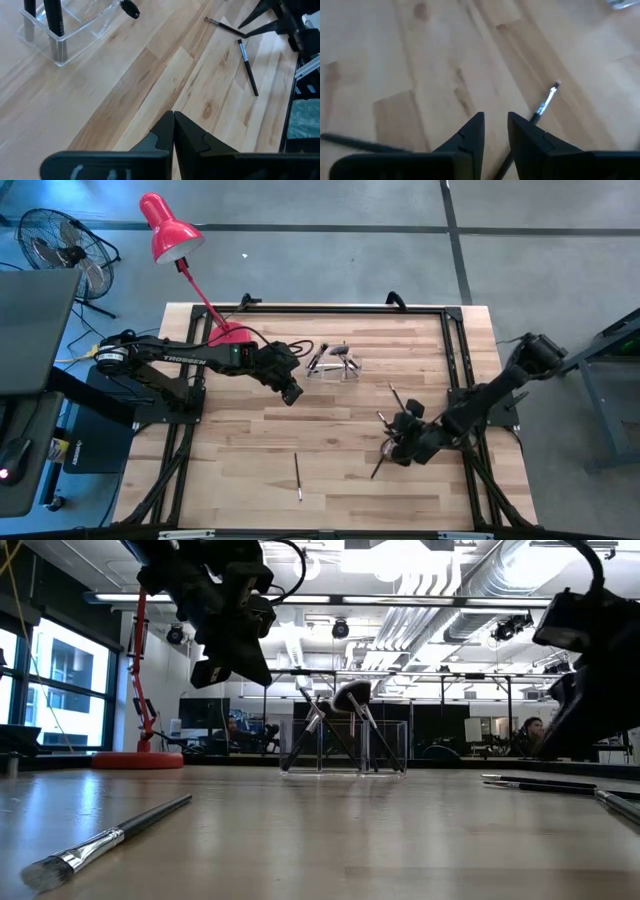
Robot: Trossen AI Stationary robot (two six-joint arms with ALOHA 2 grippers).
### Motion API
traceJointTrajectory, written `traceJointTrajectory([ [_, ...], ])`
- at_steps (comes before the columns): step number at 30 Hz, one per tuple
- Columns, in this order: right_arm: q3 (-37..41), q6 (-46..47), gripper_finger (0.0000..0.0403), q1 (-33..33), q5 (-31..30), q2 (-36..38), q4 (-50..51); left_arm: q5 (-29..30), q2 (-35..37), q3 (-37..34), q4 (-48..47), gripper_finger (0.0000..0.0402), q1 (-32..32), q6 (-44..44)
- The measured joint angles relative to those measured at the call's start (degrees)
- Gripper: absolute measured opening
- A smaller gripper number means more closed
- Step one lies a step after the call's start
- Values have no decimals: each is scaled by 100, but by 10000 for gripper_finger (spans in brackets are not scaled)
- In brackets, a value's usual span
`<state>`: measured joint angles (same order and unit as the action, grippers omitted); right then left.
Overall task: Pick & Place Makeup Supplies
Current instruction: Put the makeup brush into the transparent organizer
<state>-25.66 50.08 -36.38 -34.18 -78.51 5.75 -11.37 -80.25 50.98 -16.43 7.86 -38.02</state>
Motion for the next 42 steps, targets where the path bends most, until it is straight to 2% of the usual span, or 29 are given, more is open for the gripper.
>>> traceJointTrajectory([
  [5, -314, 710, 71, -107, -875, -263, 441, 1, 0, 0, 0, 5, 0, 6],
  [7, -318, 853, 79, -134, -1010, -259, 462, 2, 0, 0, 0, 5, 0, 10],
  [12, -164, 1009, 115, -143, -735, -278, 469, 6, 0, 0, 0, 5, 0, 20],
  [19, 70, 1204, 154, -155, -788, -292, 511, 6, 0, 0, 1, 5, 0, 17],
  [25, 71, 667, 167, -128, -732, -335, 427, 17, 0, 0, 2, 5, 0, 15],
  [31, 52, 508, 167, 59, -593, -885, 167, 35, 0, 0, 2, 5, 0, 15],
  [34, 43, 588, 160, 142, -662, -1179, -76, 90, 1, 0, 2, 5, 0, 17],
  [37, 43, 621, 135, 145, -788, -1342, -218, 145, 0, 0, 2, 5, 0, 15],
  [42, 41, 599, 50, 144, -739, -1387, -311, 152, 0, 0, 4, 5, 0, 0],
])
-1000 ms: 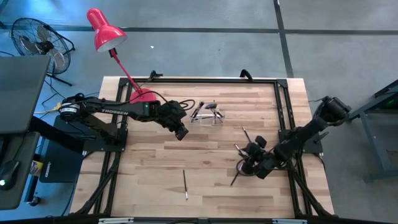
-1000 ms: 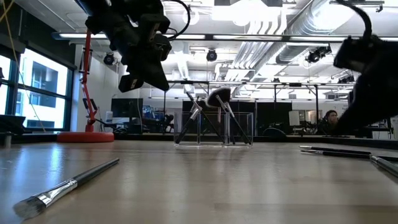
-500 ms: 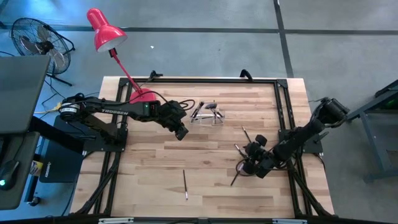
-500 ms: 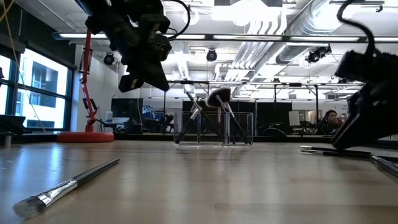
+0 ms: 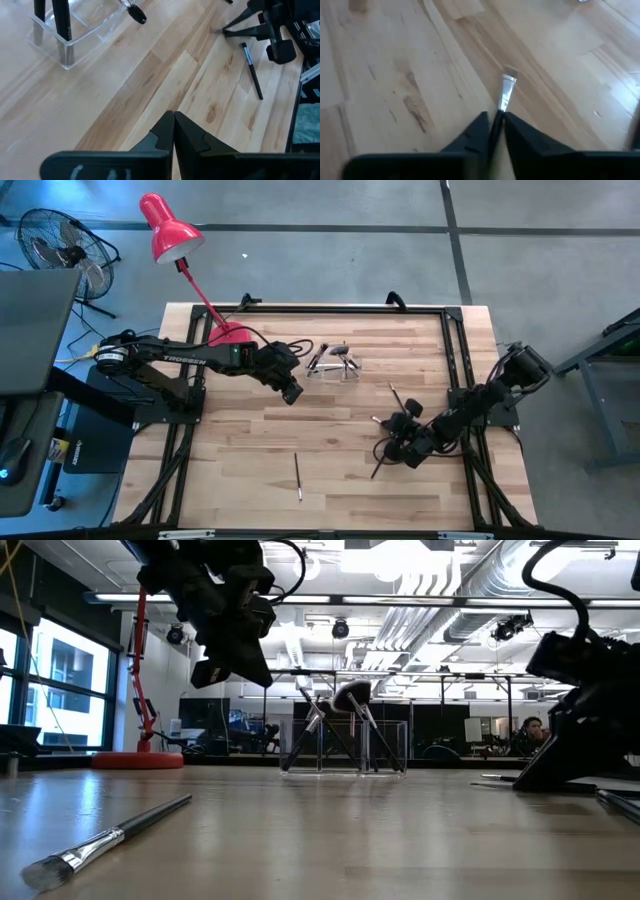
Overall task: Pick & Place Makeup Supplies
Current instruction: Put the makeup brush into the transparent organizer
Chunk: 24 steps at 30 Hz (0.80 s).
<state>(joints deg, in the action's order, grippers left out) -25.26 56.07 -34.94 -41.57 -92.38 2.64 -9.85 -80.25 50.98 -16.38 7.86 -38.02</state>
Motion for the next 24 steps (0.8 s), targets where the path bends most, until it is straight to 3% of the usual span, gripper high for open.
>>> traceJointTrajectory([
  [3, 5, -283, 12, 1, 12, -2, -68, 0, 0, 0, 0, 5, 1, 0],
  [13, 43, -614, 9, 24, 32, 410, -42, 31, 0, 0, 2, 5, 0, 0],
  [24, 42, -1158, 0, 169, -402, 1170, -49, 31, 0, 0, 1, 5, 0, -2],
])
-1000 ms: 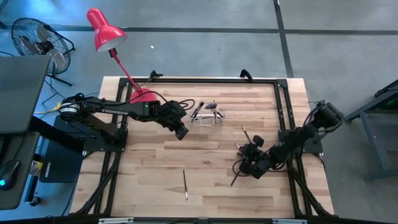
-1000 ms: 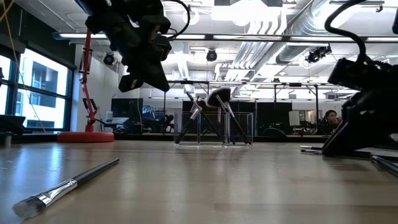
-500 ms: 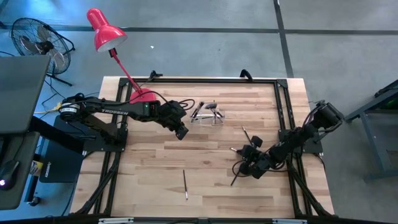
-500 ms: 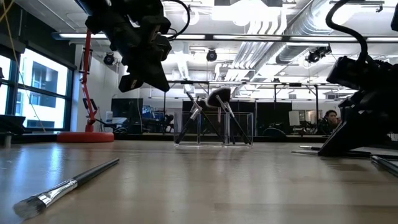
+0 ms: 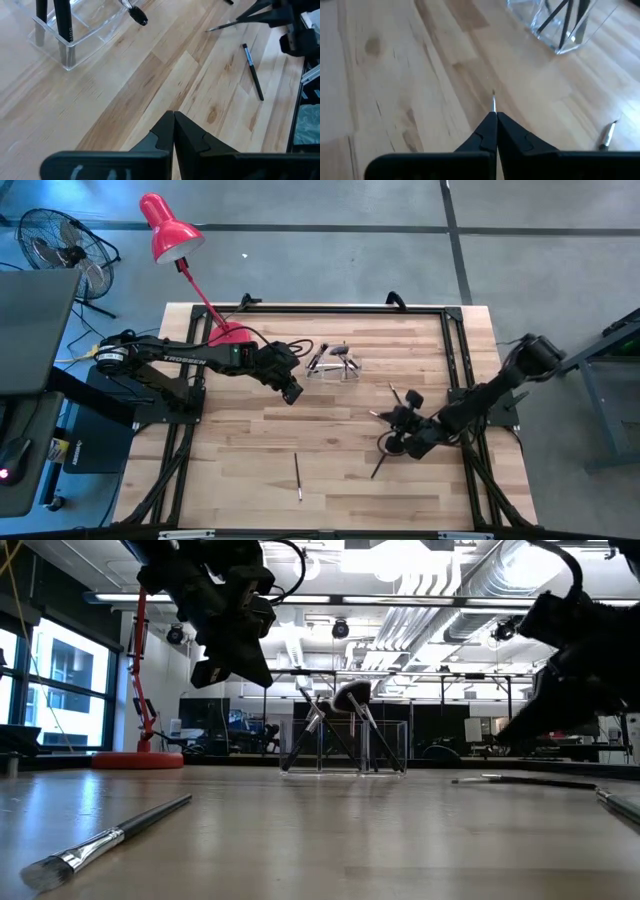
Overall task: Pick & Place Makeup Supplies
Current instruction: Put the makeup brush into the transparent organizer
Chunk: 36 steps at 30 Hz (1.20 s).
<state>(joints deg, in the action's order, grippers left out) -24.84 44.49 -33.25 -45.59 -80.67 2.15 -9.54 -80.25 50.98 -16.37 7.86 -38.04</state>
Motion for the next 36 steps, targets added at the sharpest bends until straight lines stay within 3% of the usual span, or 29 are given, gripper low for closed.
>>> traceJointTrajectory([
  [9, -7, -261, 2, 128, 155, 244, -28, -1, 0, 0, -1, 5, 0, 0],
  [22, -9, -347, 59, 746, 2358, 248, 544, -64, -140, 0, 998, 5, -33, -151],
  [36, -20, -875, 124, 1155, 1982, 720, 1086, 120, -352, -2, 1102, 5, -544, -146],
])
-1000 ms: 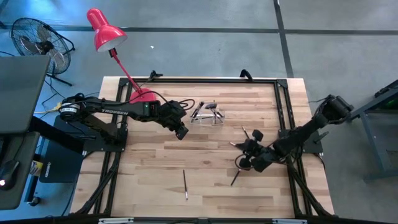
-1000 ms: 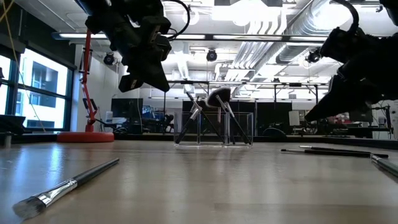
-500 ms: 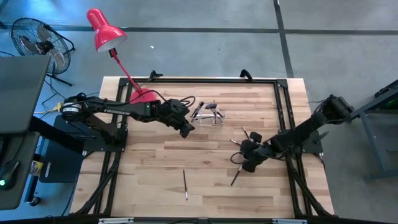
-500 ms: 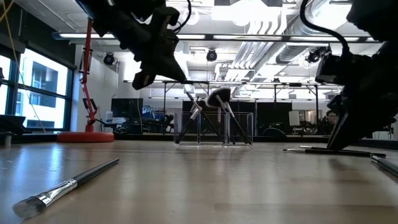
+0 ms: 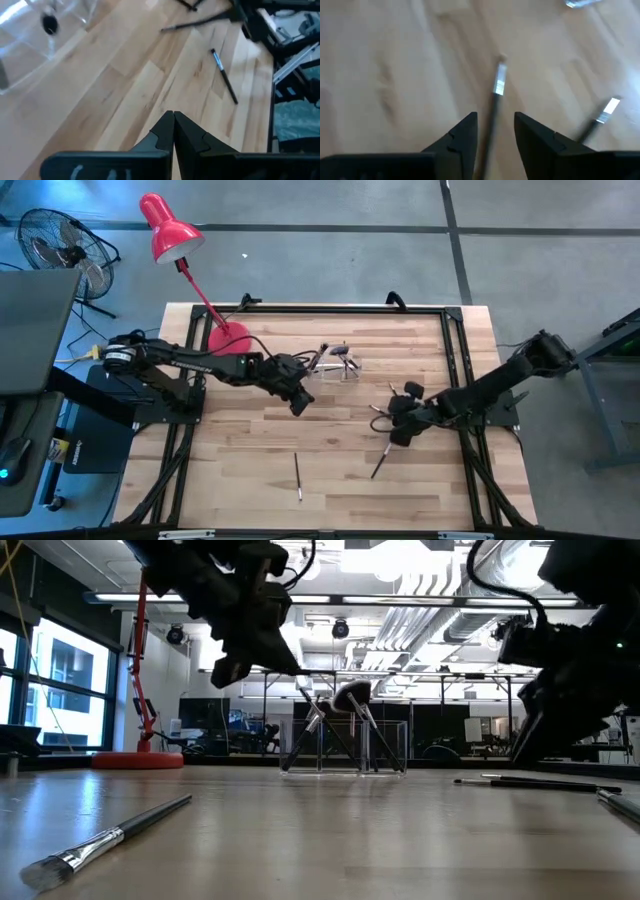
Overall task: Pick & Place Makeup Supplies
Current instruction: Put the makeup brush into the transparent organizer
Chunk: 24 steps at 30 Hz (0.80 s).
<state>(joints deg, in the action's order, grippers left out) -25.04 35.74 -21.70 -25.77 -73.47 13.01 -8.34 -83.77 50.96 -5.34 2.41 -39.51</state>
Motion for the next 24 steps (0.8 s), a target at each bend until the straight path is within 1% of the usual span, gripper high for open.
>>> traceJointTrajectory([
  [4, 2, -15, 139, 90, 146, -4, 326, 27, -82, 2, 228, 5, -171, 0],
  [8, 2, -41, 150, 119, 272, -64, 392, 187, -87, 2, 288, 5, -311, 9],
  [12, 2, -162, 150, 119, 500, -278, 307, 328, -85, 1, 279, 5, -372, 17],
  [16, -28, -128, 149, 114, 534, -619, 121, 343, -85, 0, 299, 5, -369, 17],
  [20, -6, -243, 133, 119, 556, -843, -602, 337, -85, 0, 356, 5, -371, 29],
  [24, 13, -831, 91, 141, 691, -896, -1410, 304, -103, 0, 411, 5, -371, 244],
])
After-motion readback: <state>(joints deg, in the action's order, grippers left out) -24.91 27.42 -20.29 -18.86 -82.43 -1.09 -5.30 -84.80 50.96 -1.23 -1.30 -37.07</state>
